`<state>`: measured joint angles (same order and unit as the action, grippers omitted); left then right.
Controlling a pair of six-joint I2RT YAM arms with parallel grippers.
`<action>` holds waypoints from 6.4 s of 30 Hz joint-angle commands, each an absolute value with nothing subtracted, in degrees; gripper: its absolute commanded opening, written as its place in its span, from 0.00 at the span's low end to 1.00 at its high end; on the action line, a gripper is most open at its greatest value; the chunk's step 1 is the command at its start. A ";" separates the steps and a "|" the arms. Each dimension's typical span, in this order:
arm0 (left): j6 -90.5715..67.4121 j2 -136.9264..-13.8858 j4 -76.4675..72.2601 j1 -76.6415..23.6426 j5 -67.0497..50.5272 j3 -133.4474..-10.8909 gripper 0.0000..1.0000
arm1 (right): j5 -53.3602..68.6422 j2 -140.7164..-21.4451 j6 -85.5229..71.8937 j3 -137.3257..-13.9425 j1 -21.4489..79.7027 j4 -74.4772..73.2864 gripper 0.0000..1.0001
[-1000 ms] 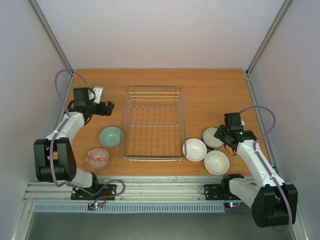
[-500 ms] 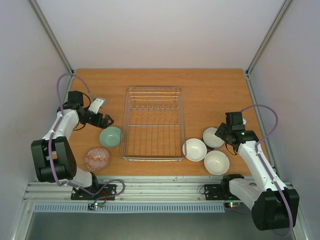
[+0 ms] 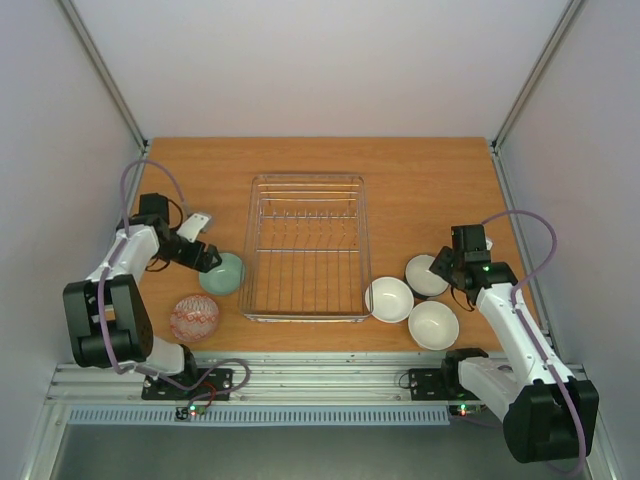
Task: Load the bowls into the dish rack
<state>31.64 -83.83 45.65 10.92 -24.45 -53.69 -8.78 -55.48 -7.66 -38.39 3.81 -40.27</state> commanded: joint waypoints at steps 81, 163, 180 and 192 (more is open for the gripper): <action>5.49 -81.23 49.73 -5.01 -51.77 -80.47 0.01 | 57.47 -107.93 -53.29 -54.01 32.06 78.03 0.92; 7.55 -76.94 45.72 -4.92 -30.91 -72.16 0.97 | -21.57 -89.99 14.58 -83.22 40.88 -43.90 0.02; 7.82 -77.10 45.99 -4.92 -31.42 -72.02 0.97 | -19.99 -94.78 13.93 -82.68 41.70 -43.24 0.02; 9.61 -76.88 47.25 -4.97 -31.89 -72.16 0.99 | -17.65 -99.46 12.84 -83.05 41.73 -42.58 0.05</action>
